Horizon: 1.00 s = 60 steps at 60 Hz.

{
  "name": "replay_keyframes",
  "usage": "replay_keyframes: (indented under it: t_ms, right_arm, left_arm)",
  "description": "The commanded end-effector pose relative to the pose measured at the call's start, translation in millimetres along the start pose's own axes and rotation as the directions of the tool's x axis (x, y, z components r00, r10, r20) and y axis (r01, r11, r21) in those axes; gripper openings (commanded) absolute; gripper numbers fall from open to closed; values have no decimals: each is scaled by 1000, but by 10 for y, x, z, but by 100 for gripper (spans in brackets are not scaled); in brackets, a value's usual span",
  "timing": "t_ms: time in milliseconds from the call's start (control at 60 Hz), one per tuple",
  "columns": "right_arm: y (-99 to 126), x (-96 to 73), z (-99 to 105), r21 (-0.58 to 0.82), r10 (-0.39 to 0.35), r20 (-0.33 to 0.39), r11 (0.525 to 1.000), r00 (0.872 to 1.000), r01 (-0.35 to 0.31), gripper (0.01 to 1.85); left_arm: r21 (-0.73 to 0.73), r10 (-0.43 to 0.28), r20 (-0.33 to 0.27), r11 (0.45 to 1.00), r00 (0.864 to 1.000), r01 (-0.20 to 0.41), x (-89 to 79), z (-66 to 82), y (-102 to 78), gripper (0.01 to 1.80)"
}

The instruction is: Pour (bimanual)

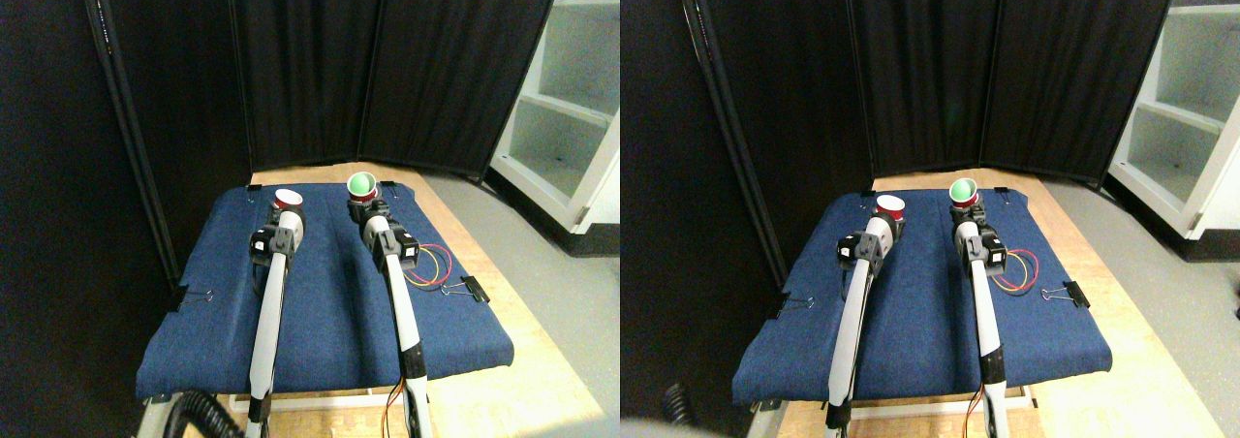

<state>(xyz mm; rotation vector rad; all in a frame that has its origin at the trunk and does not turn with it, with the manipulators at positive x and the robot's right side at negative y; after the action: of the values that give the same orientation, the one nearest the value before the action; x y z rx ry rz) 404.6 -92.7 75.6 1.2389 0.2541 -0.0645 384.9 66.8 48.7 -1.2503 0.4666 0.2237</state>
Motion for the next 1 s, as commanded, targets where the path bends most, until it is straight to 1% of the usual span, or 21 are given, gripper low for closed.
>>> replay_keyframes:
  t_ms: [17, 83, 117, 317, 450, 567, 633, 667, 733, 800, 867, 917, 967, 983, 1000]
  right_arm:
    - [93, 2, -28, -9, 26, 5, 1000, 1000, -26, 34]
    - [111, -3, -33, -16, 37, -8, 999, 999, -37, 33]
    - [118, 1, -33, -31, 60, -30, 998, 998, -61, 33]
    - [161, -8, -33, -67, 62, -39, 996, 997, -64, 33]
    - [208, -16, -38, -101, 58, -63, 993, 996, -65, 33]
    - [257, -38, -61, -111, 52, -67, 992, 996, -60, 33]
    - [294, -46, -78, -125, 58, -72, 990, 996, -67, 33]
    - [310, -44, -90, -151, 71, -76, 985, 995, -81, 33]
    - [327, -32, -107, -187, 78, -77, 978, 994, -91, 33]
    - [340, -8, -119, -206, 94, -105, 972, 990, -114, 33]
    - [352, 1, -133, -212, 97, -123, 970, 988, -122, 33]
    - [355, 18, -141, -220, 107, -149, 966, 983, -138, 33]
    - [358, 25, -149, -224, 99, -143, 966, 985, -130, 33]
    - [355, 31, -163, -246, 93, -133, 961, 987, -124, 33]
    - [354, 32, -166, -252, 96, -136, 959, 986, -128, 33]
  left_arm:
    - [-22, -31, -39, 999, 999, 30, -37, -64, -82, 33]
    - [-21, -26, -39, 999, 999, 25, -51, -98, -88, 33]
    - [-21, -23, -34, 1000, 999, 23, -57, -118, -92, 33]
    - [-16, -13, -54, 1000, 998, 12, -74, -212, -86, 33]
    - [-27, 6, -61, 1000, 998, -8, -52, -271, -76, 33]
    - [-24, 12, -70, 1000, 997, -14, -40, -309, -73, 33]
    - [-23, 17, -73, 1000, 997, -18, -8, -332, -52, 33]
    - [-24, 22, -72, 999, 997, -24, 6, -346, -43, 33]
    - [-17, 29, -79, 999, 996, -30, 29, -360, -33, 33]
    - [-24, 37, -95, 999, 995, -39, 75, -366, -27, 33]
    - [-28, 41, -97, 999, 994, -44, 98, -366, -30, 33]
    - [-25, 43, -109, 999, 993, -46, 118, -368, -40, 33]
    - [-35, 47, -118, 998, 992, -51, 124, -372, -50, 33]
    - [-27, 49, -115, 998, 992, -52, 128, -381, -67, 33]
    - [-26, 50, -117, 998, 992, -54, 130, -383, -71, 33]
